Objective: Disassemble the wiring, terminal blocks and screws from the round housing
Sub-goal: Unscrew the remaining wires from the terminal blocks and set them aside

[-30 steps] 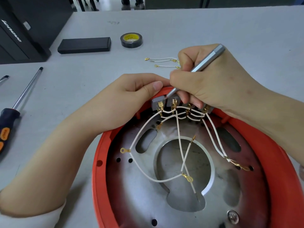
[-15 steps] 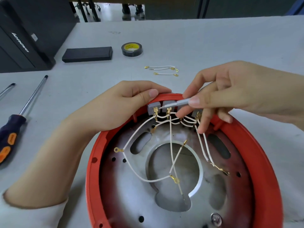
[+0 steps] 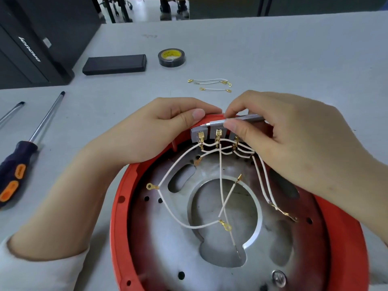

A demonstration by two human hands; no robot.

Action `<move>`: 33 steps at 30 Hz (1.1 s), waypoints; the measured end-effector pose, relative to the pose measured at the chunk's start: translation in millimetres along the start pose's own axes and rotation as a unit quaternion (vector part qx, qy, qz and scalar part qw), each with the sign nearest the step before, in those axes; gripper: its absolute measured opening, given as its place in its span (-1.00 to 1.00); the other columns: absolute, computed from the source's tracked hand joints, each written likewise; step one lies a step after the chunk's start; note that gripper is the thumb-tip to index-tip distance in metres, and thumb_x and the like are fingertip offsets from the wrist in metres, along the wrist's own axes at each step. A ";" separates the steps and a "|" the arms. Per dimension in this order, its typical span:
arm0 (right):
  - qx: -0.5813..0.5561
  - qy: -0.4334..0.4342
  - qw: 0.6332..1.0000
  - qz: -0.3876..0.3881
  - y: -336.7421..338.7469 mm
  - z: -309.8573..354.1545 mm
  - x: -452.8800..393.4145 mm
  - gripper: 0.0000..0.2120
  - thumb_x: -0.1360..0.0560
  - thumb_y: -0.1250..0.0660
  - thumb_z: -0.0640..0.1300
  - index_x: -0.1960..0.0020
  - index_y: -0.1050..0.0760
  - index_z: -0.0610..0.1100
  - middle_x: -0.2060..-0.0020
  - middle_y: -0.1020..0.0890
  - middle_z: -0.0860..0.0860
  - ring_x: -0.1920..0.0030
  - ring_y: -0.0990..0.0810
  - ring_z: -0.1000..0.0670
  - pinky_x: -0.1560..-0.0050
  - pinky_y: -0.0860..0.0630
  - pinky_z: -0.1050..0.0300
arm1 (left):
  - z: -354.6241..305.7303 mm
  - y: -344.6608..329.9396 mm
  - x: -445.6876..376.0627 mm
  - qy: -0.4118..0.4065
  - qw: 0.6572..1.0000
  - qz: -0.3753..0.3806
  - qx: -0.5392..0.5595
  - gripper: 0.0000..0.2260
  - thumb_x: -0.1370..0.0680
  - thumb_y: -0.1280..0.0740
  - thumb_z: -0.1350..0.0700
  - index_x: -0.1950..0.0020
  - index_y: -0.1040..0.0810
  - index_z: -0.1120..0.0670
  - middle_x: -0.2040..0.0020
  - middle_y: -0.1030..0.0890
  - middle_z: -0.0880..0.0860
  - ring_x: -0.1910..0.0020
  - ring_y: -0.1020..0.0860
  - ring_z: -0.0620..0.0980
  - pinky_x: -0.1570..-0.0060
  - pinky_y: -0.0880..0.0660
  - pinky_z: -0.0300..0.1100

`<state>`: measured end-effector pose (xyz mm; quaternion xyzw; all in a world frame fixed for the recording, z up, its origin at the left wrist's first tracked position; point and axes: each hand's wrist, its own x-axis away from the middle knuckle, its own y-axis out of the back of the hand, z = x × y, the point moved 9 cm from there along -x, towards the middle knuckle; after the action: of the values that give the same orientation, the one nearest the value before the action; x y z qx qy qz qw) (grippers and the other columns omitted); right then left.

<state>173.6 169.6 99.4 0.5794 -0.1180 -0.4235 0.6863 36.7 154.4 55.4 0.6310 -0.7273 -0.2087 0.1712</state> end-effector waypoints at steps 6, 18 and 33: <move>0.008 -0.009 0.999 -0.044 5.0 0.6 4.2 -0.80 -0.50 -0.19 0.13 0.10 -0.50 0.06 0.44 -0.35 0.22 0.32 -0.35 0.08 0.35 -0.33 0.09 | 1.6 0.4 -0.4 0.000 1.000 -0.006 0.013 -0.73 -0.63 -0.15 0.11 -0.26 -0.57 0.05 -0.15 -0.65 -0.13 -0.19 -0.56 -0.21 -0.28 -0.42 -0.25; 0.016 -0.001 0.999 -0.034 0.5 2.1 2.3 -0.78 -0.49 -0.18 0.14 0.10 -0.50 0.04 0.46 -0.32 0.22 0.33 -0.35 0.07 0.32 -0.27 0.25 | 4.2 0.6 -1.4 -0.003 1.000 -0.004 0.017 -0.72 -0.62 -0.15 0.08 -0.26 -0.56 0.04 -0.16 -0.64 -0.13 -0.20 -0.55 -0.20 -0.29 -0.41 -0.23; 0.022 0.008 0.999 -0.044 2.3 4.5 1.6 -0.81 -0.49 -0.22 0.10 0.14 -0.50 0.02 0.49 -0.31 0.19 0.39 -0.36 0.03 0.36 -0.26 0.25 | 3.3 -0.2 -1.2 -0.001 1.000 -0.006 0.025 -0.71 -0.62 -0.15 0.10 -0.26 -0.56 0.06 -0.16 -0.64 -0.11 -0.20 -0.55 -0.19 -0.30 -0.41 -0.21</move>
<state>172.7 165.2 102.3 0.6027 -0.0957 -0.4460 0.6547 35.3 155.8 52.5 0.6393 -0.7286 -0.1918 0.1537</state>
